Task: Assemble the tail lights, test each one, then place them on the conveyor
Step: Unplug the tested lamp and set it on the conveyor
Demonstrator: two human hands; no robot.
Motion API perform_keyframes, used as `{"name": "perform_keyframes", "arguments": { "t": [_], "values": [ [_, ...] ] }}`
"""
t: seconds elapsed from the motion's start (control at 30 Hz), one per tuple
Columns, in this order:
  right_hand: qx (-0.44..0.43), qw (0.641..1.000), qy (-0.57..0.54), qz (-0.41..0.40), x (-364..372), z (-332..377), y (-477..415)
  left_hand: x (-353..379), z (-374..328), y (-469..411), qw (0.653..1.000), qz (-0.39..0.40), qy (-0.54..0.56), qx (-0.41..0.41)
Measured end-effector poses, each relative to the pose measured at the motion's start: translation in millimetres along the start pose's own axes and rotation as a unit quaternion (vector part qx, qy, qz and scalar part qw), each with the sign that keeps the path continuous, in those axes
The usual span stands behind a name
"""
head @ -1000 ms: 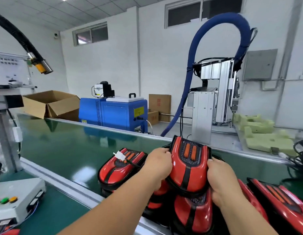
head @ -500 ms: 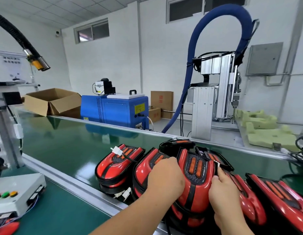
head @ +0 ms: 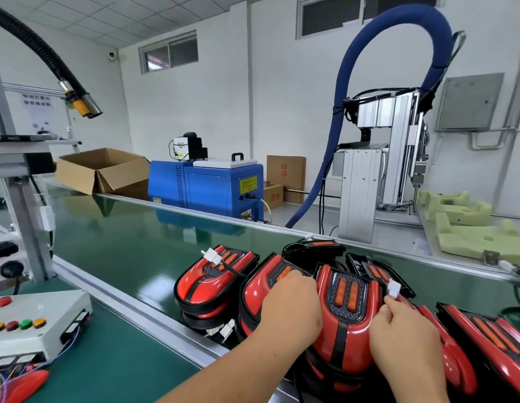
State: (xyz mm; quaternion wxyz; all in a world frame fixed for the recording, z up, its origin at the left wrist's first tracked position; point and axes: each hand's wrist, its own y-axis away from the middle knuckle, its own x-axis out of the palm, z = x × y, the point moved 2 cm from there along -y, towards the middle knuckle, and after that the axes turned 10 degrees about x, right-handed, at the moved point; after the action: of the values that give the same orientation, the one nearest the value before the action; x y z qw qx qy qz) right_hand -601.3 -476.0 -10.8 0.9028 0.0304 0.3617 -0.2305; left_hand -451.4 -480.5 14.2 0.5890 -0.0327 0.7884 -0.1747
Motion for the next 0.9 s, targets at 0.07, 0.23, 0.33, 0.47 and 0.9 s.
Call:
{"name": "perform_keyframes", "arguments": {
  "t": [0.07,0.23,0.33,0.47,0.9],
  "values": [
    [0.003,1.000,0.014,0.000,0.4,-0.4,0.7,-0.1,1.5,0.1,1.000,-0.008,0.010,0.004],
    [-0.001,1.000,0.014,-0.016,-2.0,-1.9,0.7,0.8,4.3,-0.1,0.999,-0.022,0.026,0.015],
    [-0.001,1.000,0.019,-0.020,-4.7,-0.8,0.5,-0.4,4.6,1.2,0.999,-0.021,0.030,0.016],
    [-0.031,0.999,0.003,-0.035,-7.9,12.6,4.1,-12.4,7.6,6.3,0.999,-0.041,0.029,0.016],
    [-0.314,0.941,-0.104,0.068,74.5,183.5,99.0,-119.9,121.7,83.8,0.971,-0.208,0.010,-0.116]
  ]
}}
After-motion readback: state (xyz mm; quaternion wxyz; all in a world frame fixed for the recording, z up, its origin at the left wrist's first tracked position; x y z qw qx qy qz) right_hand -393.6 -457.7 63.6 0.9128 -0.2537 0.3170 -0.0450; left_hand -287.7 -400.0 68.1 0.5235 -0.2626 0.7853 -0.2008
